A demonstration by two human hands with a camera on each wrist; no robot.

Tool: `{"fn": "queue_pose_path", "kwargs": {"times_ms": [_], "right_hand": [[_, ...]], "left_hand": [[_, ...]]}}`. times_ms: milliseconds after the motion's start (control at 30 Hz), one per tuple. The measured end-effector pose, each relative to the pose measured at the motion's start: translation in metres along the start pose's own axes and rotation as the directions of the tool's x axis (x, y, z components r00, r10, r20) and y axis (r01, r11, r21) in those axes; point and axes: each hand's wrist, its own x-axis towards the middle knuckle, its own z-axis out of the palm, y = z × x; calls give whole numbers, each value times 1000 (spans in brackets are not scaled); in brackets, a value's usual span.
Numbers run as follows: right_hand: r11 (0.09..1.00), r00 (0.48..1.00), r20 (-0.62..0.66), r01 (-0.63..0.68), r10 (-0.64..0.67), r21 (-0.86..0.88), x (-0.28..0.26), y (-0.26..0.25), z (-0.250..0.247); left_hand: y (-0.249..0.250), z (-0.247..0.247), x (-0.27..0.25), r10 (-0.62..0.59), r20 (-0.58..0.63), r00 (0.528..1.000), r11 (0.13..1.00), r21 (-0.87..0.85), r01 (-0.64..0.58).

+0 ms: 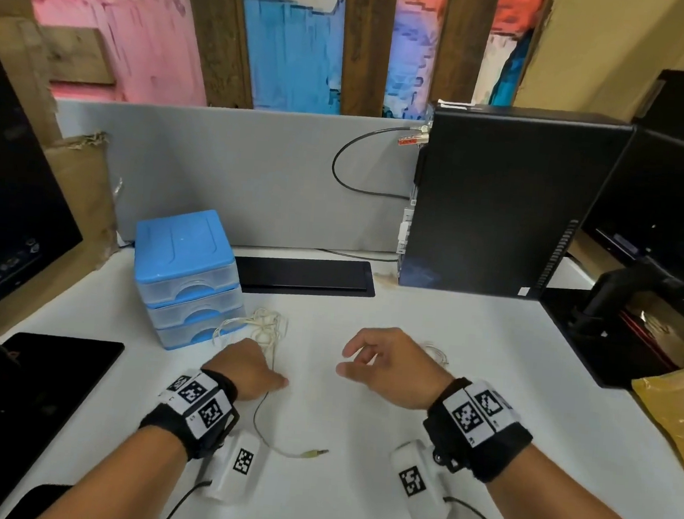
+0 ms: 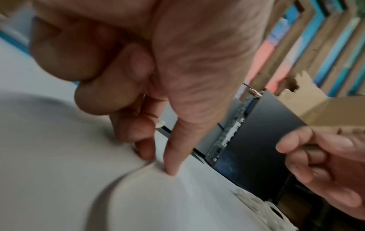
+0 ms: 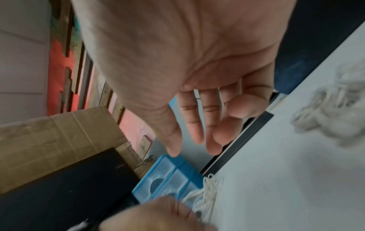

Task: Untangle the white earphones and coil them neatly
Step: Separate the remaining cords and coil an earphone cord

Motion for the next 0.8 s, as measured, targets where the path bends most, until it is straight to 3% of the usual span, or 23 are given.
{"fn": "queue_pose_path", "kwargs": {"times_ms": [167,267,367,467,567,700,800], "right_hand": [[996,999,38,34,-37,81,-19,-2,16],[986,999,-24,26,-22,164,-28,-5,18],[963,996,17,-84,83,257,-36,-17,12],[885,997,53,-68,49,460,-44,-33,2],[835,999,-26,52,-45,548,-50,-38,-2],[764,989,-103,149,-108,628,-52,-46,-5],[751,971,-186,233,-149,617,-54,-52,-12]], "left_hand": [[23,2,-14,80,-23,997,997,-7,-80],[39,0,-45,234,8,972,911,-352,-216],[64,-12,-90,481,30,876,709,-601,-369],[75,-22,-119,631,84,771,667,-567,-484],[75,-29,-133,698,90,711,627,-558,-544],[73,-43,-136,732,-43,680,492,-656,-572],[69,-43,-126,641,-246,727,430,-670,-605]]}}
